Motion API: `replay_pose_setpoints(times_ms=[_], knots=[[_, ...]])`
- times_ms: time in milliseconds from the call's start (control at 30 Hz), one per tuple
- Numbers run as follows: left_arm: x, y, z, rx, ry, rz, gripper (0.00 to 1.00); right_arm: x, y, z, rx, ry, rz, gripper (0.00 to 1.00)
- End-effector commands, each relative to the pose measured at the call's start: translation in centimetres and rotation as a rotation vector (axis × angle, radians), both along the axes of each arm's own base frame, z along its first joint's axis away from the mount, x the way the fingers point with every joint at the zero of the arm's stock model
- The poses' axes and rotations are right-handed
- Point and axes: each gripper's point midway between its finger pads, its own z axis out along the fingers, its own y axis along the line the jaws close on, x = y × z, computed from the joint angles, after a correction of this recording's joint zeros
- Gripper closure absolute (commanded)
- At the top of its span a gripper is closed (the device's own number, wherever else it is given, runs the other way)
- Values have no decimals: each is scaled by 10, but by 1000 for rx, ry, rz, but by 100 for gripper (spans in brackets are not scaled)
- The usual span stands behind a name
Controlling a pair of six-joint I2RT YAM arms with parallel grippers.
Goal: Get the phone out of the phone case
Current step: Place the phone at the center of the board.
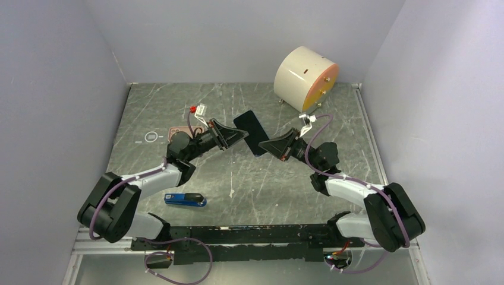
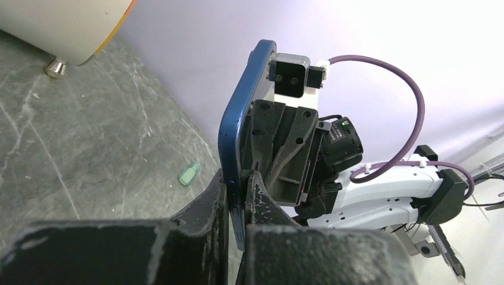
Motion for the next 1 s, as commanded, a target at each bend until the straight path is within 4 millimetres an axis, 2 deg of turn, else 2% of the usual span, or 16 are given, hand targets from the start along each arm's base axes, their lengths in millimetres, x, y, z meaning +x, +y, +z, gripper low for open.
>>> replay_pose_setpoints(times_ms=[0, 67, 133, 233, 367, 467, 767, 833, 967], knots=[[7, 3, 7, 11, -57, 68, 98, -11, 0, 23, 24, -127, 14, 95], [12, 8, 3, 21, -34, 110, 97, -9, -2, 20, 6, -126, -9, 82], [16, 14, -1, 32, -15, 156, 98, -7, -5, 17, -18, -131, -42, 63], [22, 25, -4, 60, 8, 232, 97, 0, -11, 12, -65, -124, -105, 44], [33, 47, -13, 88, 53, 337, 97, 8, -23, 6, -126, -122, -201, 29], [42, 74, -20, 81, 106, 432, 97, 13, -35, 2, -175, -132, -280, 22], [62, 172, -52, 23, 290, 740, 97, 23, -83, -13, -250, -126, -555, 10], [65, 192, -55, 8, 316, 797, 98, 24, -93, -14, -252, -133, -608, 2], [67, 232, -62, -17, 378, 912, 98, 29, -113, -17, -252, -119, -720, 1]])
